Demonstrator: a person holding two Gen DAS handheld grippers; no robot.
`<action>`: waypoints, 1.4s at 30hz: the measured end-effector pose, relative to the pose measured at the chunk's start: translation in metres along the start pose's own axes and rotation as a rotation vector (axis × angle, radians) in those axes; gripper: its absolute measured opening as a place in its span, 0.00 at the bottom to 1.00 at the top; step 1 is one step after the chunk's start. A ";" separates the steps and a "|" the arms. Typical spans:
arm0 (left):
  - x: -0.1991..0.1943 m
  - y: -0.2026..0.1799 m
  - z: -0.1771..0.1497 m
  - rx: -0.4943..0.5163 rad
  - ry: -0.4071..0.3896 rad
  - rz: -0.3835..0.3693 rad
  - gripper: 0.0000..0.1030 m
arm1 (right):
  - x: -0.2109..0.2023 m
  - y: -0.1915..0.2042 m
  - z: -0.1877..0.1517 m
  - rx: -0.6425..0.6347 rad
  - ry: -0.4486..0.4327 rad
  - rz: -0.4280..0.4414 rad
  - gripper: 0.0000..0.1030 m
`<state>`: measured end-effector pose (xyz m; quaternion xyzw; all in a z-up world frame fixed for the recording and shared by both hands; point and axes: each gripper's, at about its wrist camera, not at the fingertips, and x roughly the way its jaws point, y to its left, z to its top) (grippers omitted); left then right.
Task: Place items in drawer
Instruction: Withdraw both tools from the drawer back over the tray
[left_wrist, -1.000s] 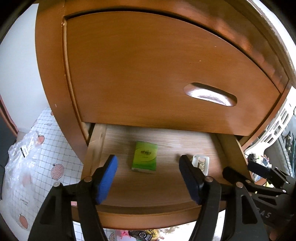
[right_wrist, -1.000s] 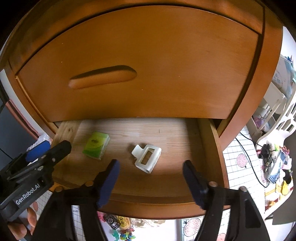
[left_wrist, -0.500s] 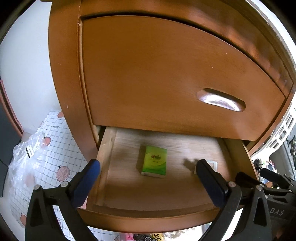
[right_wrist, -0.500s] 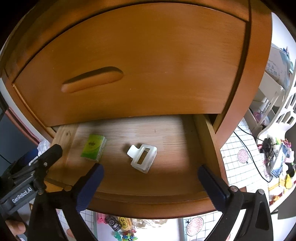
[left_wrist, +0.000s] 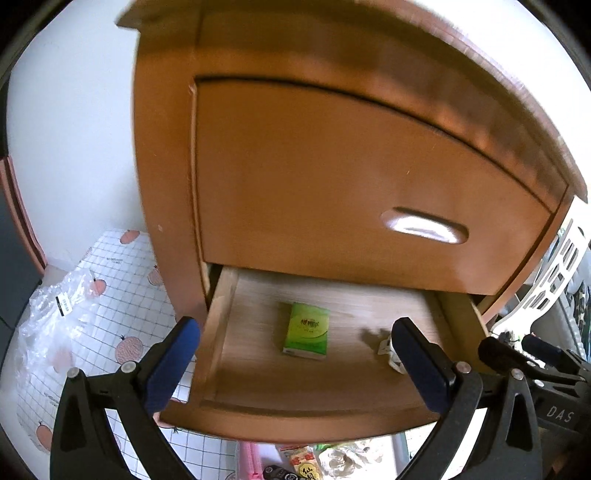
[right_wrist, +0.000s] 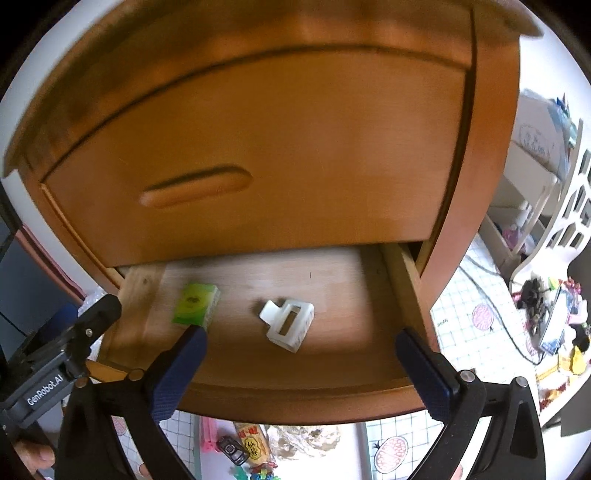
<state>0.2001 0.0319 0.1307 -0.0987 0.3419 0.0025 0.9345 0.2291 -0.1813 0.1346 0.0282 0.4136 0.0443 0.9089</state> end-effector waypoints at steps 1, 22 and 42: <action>-0.006 0.000 -0.001 -0.002 -0.012 0.000 1.00 | -0.006 0.001 0.000 -0.007 -0.022 -0.001 1.00; -0.056 0.015 -0.092 0.027 0.000 -0.002 1.00 | -0.038 0.010 -0.110 0.024 -0.079 0.004 1.00; 0.030 0.038 -0.175 -0.059 0.303 0.025 1.00 | 0.059 -0.017 -0.190 0.082 0.244 -0.033 1.00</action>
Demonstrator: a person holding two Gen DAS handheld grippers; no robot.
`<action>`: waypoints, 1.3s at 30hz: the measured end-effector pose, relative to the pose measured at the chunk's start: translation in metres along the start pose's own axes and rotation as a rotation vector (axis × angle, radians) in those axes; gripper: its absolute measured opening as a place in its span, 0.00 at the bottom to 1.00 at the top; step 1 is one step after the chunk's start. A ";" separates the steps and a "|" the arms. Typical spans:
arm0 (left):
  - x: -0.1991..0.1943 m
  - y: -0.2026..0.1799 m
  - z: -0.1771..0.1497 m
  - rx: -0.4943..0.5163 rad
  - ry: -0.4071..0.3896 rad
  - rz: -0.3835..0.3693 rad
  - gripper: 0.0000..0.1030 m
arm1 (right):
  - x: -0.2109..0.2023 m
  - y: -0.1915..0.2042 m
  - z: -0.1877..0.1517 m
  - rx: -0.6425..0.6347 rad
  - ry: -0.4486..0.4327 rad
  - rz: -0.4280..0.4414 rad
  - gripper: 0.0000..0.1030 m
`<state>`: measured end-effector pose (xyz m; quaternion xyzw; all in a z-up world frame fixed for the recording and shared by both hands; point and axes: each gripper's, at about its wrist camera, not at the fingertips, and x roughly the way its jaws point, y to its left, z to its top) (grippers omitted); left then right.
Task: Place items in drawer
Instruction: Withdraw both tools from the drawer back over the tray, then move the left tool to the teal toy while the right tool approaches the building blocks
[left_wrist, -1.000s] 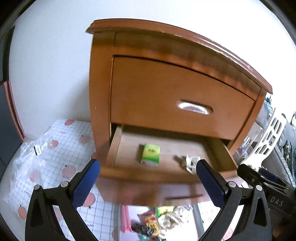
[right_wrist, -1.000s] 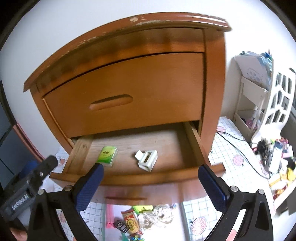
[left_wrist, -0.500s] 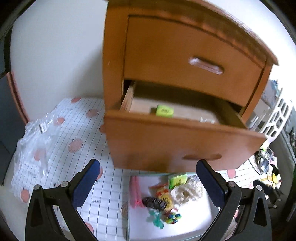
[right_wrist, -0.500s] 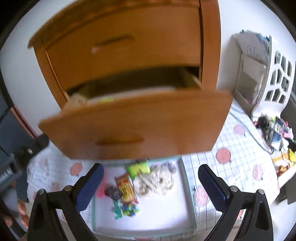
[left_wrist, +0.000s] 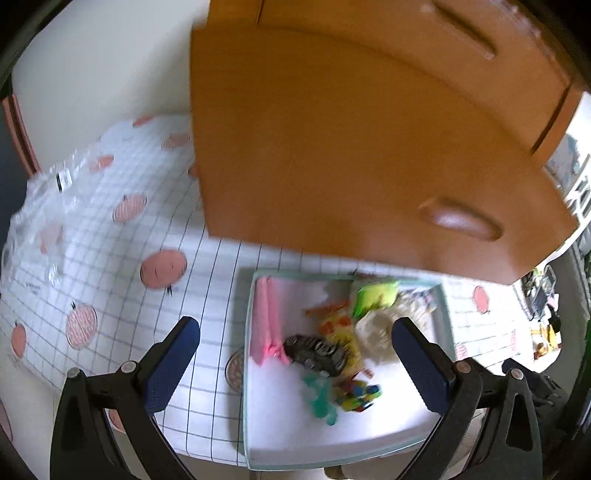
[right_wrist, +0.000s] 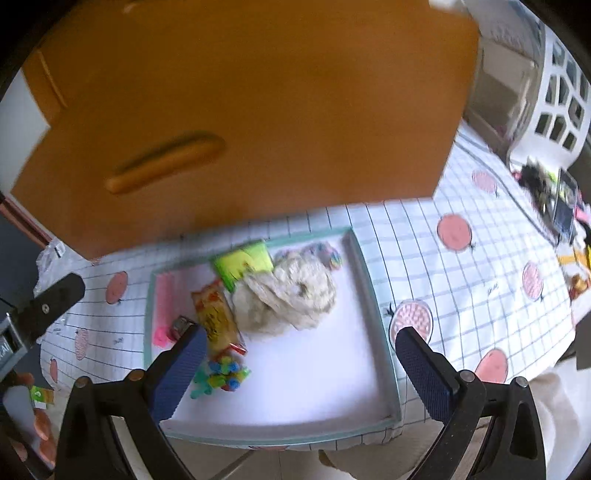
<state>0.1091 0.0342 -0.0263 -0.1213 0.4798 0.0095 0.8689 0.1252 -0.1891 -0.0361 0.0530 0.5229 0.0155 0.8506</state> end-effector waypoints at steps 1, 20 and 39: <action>0.007 0.003 -0.004 -0.009 0.019 -0.004 1.00 | 0.005 -0.002 -0.002 0.007 0.017 -0.001 1.00; 0.064 0.021 -0.034 -0.033 0.236 -0.030 0.99 | 0.082 0.024 -0.034 0.010 0.279 0.127 0.97; 0.079 0.027 -0.046 -0.044 0.311 -0.037 0.99 | 0.114 0.077 -0.047 -0.174 0.321 0.064 0.80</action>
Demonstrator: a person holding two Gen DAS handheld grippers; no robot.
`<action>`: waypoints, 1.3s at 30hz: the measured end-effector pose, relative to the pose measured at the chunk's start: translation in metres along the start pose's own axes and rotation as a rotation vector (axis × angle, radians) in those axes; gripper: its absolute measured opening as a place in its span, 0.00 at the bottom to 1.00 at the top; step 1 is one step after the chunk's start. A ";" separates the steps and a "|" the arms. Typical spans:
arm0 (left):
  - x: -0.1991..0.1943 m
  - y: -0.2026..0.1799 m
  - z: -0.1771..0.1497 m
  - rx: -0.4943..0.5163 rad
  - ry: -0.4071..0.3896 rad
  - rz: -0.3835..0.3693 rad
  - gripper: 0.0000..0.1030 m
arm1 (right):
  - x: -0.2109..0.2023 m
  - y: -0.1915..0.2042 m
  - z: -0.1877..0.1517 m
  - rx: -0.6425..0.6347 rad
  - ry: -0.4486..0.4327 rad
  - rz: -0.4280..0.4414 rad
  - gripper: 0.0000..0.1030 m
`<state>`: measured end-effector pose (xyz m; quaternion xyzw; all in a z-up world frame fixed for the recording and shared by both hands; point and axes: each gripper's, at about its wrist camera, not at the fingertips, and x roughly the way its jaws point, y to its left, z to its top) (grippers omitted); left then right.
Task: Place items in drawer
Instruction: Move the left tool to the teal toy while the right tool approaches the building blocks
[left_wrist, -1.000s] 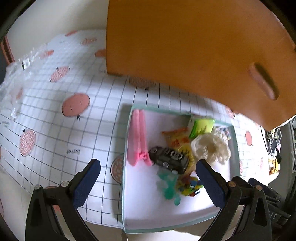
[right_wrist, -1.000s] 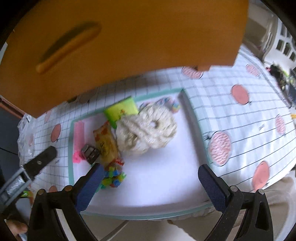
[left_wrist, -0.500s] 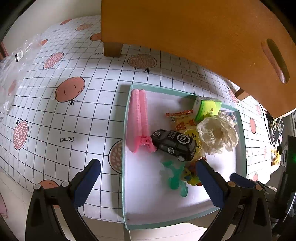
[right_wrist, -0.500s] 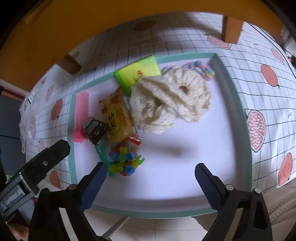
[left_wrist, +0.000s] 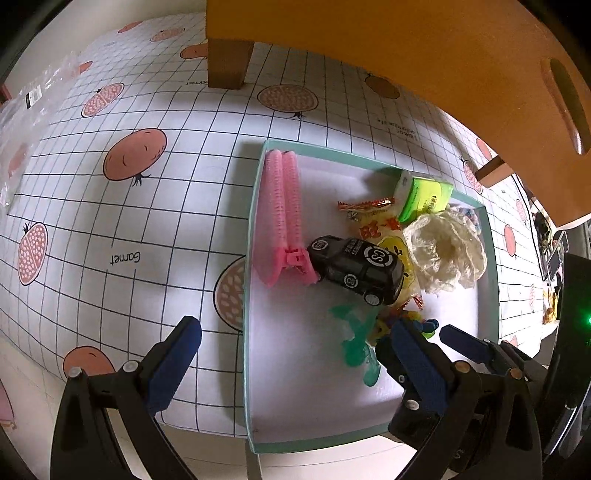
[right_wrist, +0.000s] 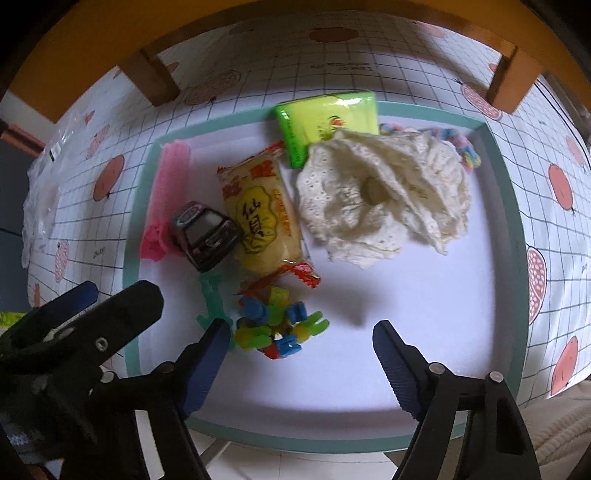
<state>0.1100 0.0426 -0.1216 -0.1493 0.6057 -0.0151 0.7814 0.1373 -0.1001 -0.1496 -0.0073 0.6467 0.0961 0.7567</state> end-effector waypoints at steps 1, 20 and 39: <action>0.001 0.000 0.000 -0.001 0.002 -0.001 0.99 | 0.000 0.002 0.000 -0.004 -0.004 0.000 0.79; 0.009 -0.006 -0.004 0.016 0.037 -0.024 0.93 | -0.004 -0.037 -0.002 0.061 0.007 0.009 0.42; 0.009 -0.033 -0.006 0.139 0.004 0.063 0.92 | -0.025 -0.108 -0.017 0.240 0.009 0.052 0.40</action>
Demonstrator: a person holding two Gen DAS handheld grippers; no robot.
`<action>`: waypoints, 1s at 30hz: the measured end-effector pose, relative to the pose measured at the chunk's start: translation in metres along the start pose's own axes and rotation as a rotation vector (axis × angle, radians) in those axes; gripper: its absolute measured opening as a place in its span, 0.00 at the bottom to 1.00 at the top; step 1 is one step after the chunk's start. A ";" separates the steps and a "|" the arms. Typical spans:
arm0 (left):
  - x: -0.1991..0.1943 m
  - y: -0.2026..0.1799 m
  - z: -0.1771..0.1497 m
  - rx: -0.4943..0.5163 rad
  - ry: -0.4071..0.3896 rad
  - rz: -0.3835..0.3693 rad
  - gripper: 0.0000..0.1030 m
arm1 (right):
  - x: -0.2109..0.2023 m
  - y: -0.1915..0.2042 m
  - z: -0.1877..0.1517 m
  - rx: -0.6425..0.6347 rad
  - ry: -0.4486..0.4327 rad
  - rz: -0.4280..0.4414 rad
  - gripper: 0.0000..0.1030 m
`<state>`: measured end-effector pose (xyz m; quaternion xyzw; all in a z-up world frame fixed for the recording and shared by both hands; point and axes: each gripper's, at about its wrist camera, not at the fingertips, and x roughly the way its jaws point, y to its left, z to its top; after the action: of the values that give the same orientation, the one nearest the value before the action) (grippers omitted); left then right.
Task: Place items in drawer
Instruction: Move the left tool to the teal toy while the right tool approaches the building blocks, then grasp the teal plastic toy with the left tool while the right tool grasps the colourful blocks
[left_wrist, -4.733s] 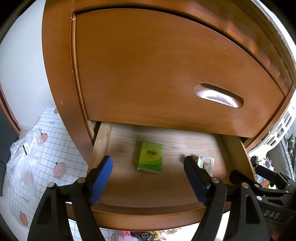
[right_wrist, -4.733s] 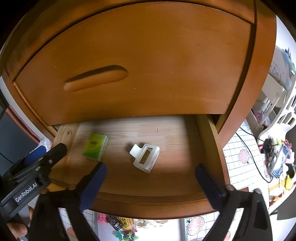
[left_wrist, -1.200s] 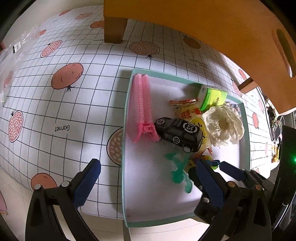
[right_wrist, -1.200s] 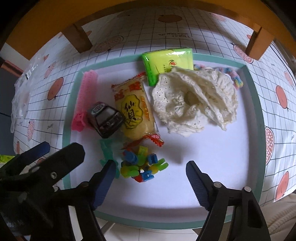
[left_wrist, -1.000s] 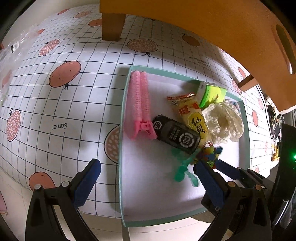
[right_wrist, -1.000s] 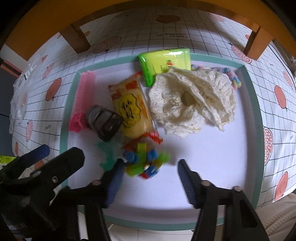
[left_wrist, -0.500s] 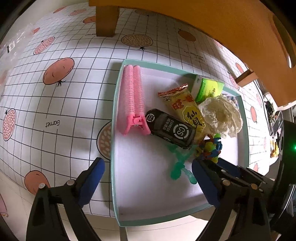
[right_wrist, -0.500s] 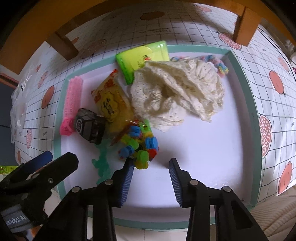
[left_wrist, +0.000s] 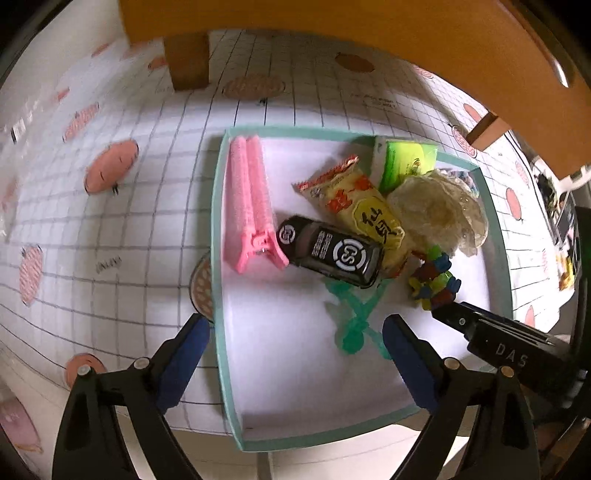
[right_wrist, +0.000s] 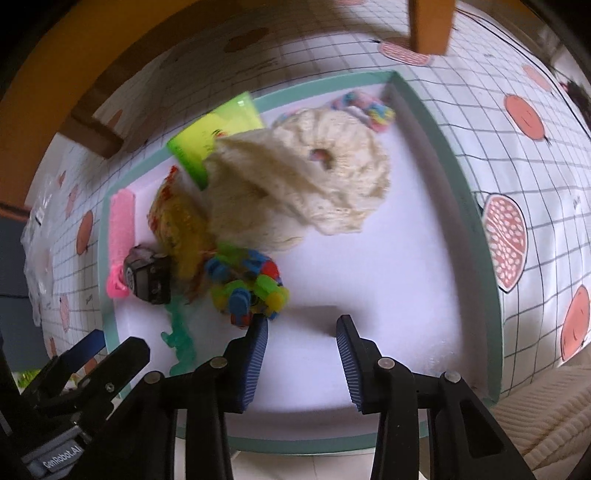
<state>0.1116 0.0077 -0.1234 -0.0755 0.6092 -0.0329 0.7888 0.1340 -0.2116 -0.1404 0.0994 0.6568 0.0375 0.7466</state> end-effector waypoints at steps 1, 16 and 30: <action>-0.002 -0.001 0.002 0.002 -0.008 -0.001 0.92 | -0.001 -0.002 -0.001 0.005 0.000 0.000 0.40; 0.013 -0.021 -0.003 0.042 0.026 -0.043 0.78 | -0.025 -0.001 0.008 0.009 -0.048 0.015 0.41; 0.031 -0.026 -0.005 0.026 0.051 -0.055 0.64 | -0.044 0.005 0.011 -0.024 -0.073 0.096 0.51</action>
<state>0.1154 -0.0233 -0.1506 -0.0809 0.6264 -0.0645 0.7726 0.1389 -0.2163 -0.0954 0.1233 0.6229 0.0774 0.7686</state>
